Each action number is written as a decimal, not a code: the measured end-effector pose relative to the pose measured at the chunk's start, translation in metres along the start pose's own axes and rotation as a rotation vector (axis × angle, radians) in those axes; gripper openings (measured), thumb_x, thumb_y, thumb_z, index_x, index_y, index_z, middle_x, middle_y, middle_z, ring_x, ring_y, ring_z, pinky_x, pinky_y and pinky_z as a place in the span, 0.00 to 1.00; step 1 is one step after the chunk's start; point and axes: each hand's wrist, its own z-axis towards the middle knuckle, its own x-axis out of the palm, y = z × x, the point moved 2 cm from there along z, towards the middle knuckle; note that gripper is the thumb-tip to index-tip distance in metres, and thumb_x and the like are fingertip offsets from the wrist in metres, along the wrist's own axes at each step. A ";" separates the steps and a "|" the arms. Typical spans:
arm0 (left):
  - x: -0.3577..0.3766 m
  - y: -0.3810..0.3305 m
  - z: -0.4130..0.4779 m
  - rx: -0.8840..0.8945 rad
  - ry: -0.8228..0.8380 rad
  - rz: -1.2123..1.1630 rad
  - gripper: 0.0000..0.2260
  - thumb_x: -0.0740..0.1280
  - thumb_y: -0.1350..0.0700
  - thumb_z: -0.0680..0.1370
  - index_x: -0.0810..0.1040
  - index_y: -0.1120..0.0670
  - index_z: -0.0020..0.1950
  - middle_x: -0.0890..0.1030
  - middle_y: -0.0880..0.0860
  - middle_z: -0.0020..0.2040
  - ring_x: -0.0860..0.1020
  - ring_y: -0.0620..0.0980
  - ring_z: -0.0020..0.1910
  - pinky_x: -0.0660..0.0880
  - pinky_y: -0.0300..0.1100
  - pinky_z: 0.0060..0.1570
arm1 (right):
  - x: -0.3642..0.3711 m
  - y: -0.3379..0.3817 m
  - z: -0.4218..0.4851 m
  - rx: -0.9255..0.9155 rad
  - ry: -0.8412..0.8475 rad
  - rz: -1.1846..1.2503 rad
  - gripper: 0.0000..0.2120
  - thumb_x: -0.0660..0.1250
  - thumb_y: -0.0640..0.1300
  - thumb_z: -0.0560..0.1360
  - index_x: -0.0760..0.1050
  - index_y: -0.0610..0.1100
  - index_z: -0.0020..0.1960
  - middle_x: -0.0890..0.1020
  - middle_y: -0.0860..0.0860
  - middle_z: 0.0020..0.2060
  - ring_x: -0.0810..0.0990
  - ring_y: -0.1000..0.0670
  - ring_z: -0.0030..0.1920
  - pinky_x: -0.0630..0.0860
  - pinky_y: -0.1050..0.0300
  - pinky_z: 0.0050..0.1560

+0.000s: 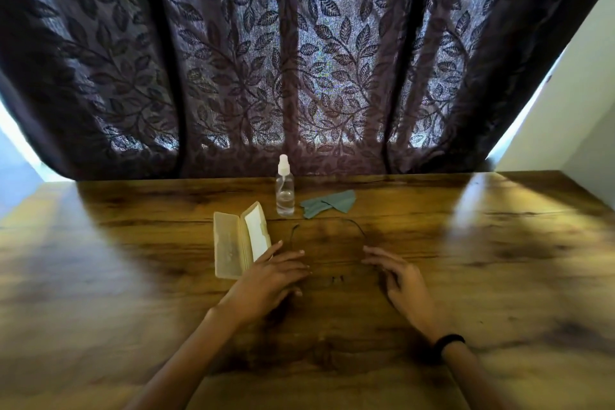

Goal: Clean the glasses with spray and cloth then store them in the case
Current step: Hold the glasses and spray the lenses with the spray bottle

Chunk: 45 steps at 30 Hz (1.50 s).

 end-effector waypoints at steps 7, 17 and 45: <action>-0.007 -0.001 0.000 0.046 -0.131 -0.033 0.16 0.65 0.62 0.75 0.75 0.52 0.62 0.77 0.49 0.64 0.63 0.45 0.70 0.43 0.56 0.71 | 0.001 0.005 0.000 0.012 -0.063 0.058 0.16 0.62 0.26 0.72 0.80 0.41 0.52 0.74 0.55 0.59 0.70 0.57 0.62 0.66 0.60 0.65; -0.032 -0.002 0.011 -0.144 -0.584 -0.527 0.23 0.68 0.71 0.71 0.74 0.50 0.60 0.81 0.47 0.53 0.76 0.35 0.57 0.73 0.34 0.57 | -0.008 0.016 0.015 0.004 -0.385 0.345 0.17 0.68 0.32 0.70 0.79 0.52 0.50 0.82 0.53 0.51 0.78 0.63 0.53 0.74 0.72 0.53; -0.063 0.016 0.039 -0.286 -0.516 -0.836 0.15 0.66 0.73 0.71 0.81 0.55 0.48 0.83 0.46 0.42 0.81 0.37 0.44 0.77 0.31 0.47 | -0.033 0.029 0.059 -0.006 -0.530 0.368 0.14 0.68 0.29 0.69 0.79 0.42 0.52 0.82 0.49 0.45 0.80 0.50 0.43 0.78 0.66 0.43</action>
